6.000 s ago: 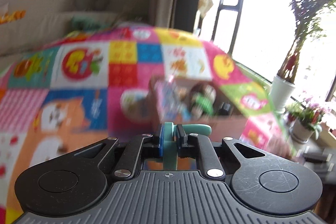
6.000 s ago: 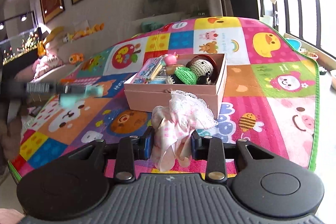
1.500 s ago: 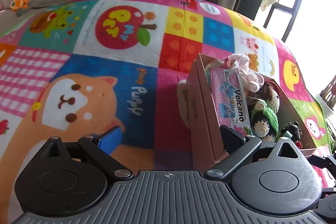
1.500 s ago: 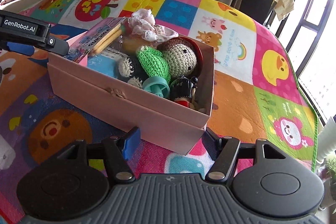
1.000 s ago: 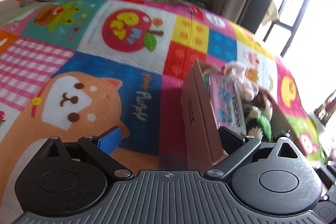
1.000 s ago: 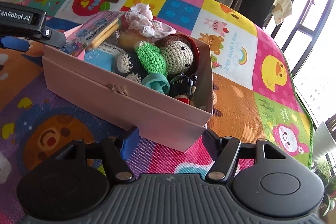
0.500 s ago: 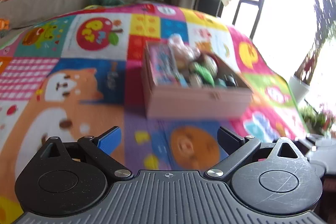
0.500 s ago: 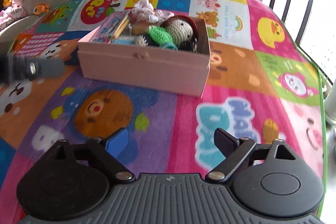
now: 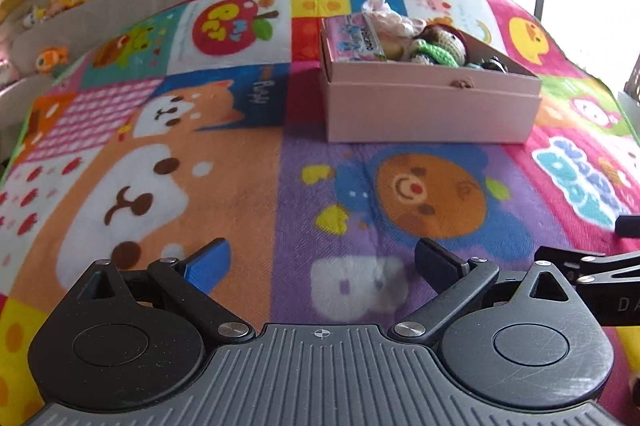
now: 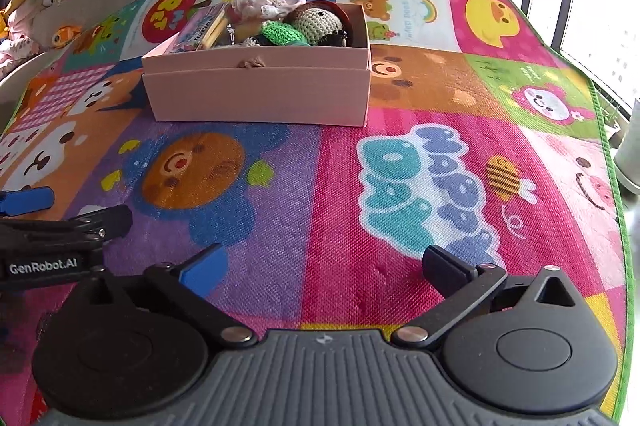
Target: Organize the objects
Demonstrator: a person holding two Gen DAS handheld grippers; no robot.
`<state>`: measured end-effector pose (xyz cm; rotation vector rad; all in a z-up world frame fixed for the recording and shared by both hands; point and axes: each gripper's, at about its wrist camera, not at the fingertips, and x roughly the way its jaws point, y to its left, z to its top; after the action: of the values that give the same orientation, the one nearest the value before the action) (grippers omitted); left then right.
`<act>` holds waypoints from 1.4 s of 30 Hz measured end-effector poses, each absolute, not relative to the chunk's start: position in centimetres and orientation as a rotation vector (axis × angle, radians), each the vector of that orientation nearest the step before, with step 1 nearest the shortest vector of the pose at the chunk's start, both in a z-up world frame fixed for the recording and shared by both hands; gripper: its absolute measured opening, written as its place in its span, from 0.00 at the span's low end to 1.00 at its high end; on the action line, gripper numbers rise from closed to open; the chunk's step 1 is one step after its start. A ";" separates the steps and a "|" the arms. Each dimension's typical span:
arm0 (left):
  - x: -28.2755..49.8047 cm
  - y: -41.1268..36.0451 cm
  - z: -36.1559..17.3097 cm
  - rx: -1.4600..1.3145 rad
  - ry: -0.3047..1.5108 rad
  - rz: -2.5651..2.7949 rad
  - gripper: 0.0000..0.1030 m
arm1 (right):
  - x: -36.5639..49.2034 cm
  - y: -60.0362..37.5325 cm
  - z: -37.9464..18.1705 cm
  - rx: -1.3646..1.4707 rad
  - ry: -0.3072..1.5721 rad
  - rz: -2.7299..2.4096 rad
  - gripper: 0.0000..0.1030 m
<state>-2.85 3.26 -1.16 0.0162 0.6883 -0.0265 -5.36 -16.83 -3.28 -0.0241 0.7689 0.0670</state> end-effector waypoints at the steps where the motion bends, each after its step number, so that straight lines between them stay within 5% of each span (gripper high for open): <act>1: -2.6 3.3 -1.2 0.008 0.688 -0.022 0.99 | -5.4 -16.8 -3.3 -0.024 0.769 0.067 1.00; 42: -1.0 2.8 -1.3 -0.007 0.686 0.011 0.99 | -2.5 -17.0 -4.0 -0.021 0.691 0.069 1.00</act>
<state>-1.04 2.85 -1.31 -0.0070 0.6863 0.0108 -2.51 -17.02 -3.97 -0.0215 0.6910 0.0689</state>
